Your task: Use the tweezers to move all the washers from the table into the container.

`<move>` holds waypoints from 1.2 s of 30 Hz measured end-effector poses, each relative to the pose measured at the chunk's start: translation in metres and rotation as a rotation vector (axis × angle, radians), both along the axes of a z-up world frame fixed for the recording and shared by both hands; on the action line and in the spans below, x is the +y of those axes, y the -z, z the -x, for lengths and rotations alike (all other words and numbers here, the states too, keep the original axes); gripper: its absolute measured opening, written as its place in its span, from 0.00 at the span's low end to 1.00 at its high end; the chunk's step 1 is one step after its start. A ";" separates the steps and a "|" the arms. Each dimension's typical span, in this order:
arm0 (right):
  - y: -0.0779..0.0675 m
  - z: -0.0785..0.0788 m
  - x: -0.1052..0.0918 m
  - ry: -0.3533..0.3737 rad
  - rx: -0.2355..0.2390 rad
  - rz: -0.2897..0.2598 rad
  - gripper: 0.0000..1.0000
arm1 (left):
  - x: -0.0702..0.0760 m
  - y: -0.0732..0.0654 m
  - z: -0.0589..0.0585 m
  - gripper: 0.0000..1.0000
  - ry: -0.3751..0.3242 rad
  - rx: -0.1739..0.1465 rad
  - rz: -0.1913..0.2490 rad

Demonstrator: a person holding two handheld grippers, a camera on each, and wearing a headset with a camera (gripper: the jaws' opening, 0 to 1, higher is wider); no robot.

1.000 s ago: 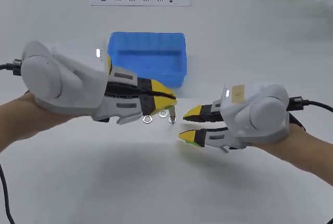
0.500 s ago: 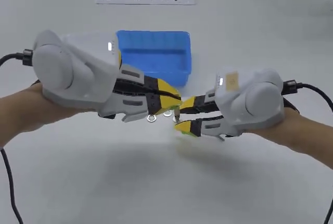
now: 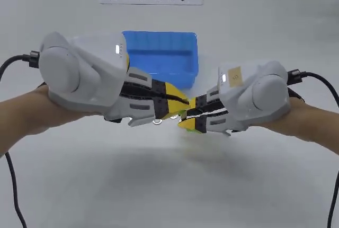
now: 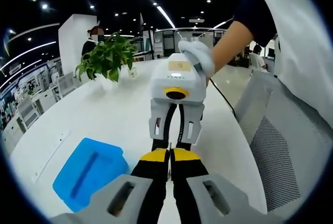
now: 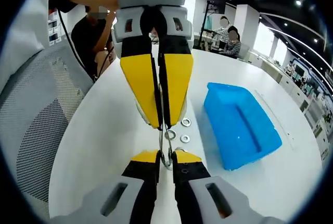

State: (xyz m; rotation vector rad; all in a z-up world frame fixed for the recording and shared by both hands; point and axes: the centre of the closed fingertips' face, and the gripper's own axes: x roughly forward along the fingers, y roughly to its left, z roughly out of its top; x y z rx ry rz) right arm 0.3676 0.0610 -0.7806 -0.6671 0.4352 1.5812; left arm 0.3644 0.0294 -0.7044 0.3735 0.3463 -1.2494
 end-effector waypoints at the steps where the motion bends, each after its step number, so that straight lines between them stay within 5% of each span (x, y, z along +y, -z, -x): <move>1: 0.000 0.000 0.000 -0.004 0.000 0.003 0.10 | 0.000 0.000 0.000 0.04 0.001 -0.001 -0.001; 6: 0.000 0.000 -0.002 -0.010 -0.009 0.008 0.09 | -0.004 0.000 0.000 0.05 -0.015 -0.031 -0.028; 12: -0.006 -0.002 -0.001 0.016 -0.017 -0.008 0.08 | 0.001 -0.006 -0.002 0.06 -0.093 -0.038 0.001; 14: -0.008 -0.001 0.000 0.016 -0.015 -0.010 0.08 | 0.005 -0.013 -0.001 0.07 -0.133 -0.017 0.033; 17: -0.012 0.001 0.003 0.020 -0.013 -0.016 0.08 | 0.013 -0.027 -0.003 0.14 -0.201 -0.012 0.090; 24: -0.023 0.006 0.003 0.028 -0.020 -0.011 0.09 | 0.032 -0.034 0.008 0.29 -0.277 -0.014 0.119; 28: -0.032 0.008 0.004 0.028 -0.026 -0.013 0.09 | 0.042 -0.030 0.010 0.46 -0.333 -0.048 0.081; 36: -0.054 0.001 0.009 0.037 -0.061 -0.028 0.09 | 0.057 -0.029 0.020 0.53 -0.399 -0.028 0.091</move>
